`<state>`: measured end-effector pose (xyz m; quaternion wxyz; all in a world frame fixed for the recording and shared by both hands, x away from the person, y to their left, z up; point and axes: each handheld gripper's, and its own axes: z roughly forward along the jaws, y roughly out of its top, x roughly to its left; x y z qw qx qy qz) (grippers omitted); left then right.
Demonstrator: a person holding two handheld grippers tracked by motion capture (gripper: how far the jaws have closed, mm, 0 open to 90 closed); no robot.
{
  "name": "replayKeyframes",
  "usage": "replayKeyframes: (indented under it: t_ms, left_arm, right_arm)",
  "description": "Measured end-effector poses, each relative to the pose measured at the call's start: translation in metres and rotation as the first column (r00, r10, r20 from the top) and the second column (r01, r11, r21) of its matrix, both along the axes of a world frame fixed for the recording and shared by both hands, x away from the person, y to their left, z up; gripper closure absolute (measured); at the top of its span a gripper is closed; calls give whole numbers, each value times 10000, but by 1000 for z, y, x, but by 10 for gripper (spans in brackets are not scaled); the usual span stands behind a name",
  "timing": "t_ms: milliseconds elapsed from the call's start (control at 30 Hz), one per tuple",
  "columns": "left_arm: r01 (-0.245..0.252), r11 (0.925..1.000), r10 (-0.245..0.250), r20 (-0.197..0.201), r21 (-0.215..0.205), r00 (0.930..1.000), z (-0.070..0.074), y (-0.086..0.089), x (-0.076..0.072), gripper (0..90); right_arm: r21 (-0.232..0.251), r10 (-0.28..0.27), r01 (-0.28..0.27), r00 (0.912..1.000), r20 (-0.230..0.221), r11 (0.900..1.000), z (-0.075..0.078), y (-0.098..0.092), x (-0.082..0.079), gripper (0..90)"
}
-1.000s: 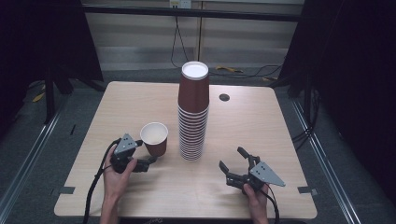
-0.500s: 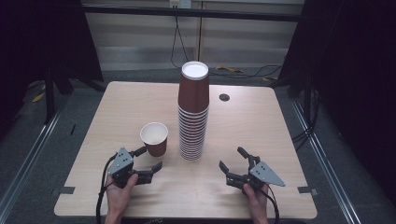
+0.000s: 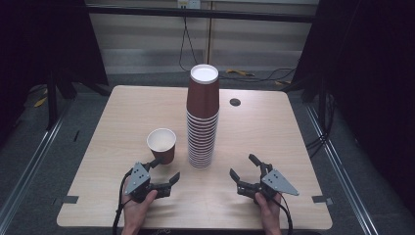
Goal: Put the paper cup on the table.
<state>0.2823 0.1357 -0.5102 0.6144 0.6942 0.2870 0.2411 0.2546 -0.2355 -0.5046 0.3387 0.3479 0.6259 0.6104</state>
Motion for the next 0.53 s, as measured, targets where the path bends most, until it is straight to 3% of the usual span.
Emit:
replayKeyframes:
  t_ms: [67,200,267,333,533]
  left_arm:
    - [7,9994,-8,-31,-338,10000,-1,-1,-3,169]
    - [-258,9948,336,781,-988,9964,-5,4,-13,164]
    - [-224,9922,341,947,-1227,9949,-5,6,-15,154]
    - [-191,9946,274,804,-1024,9964,-5,5,-14,159]
    - [-106,9939,189,753,-1094,9970,-5,5,-14,160]
  right_arm:
    - [0,-1,1,10000,3,10000,0,0,0,135]
    - [-2,-3,3,10000,1,10000,0,0,0,135]
    - [2,-8,8,10000,1,10000,0,0,0,135]
    - [3,-10,10,10000,1,10000,0,0,0,135]
    - [8,17,-17,10000,-42,10000,0,0,0,135]
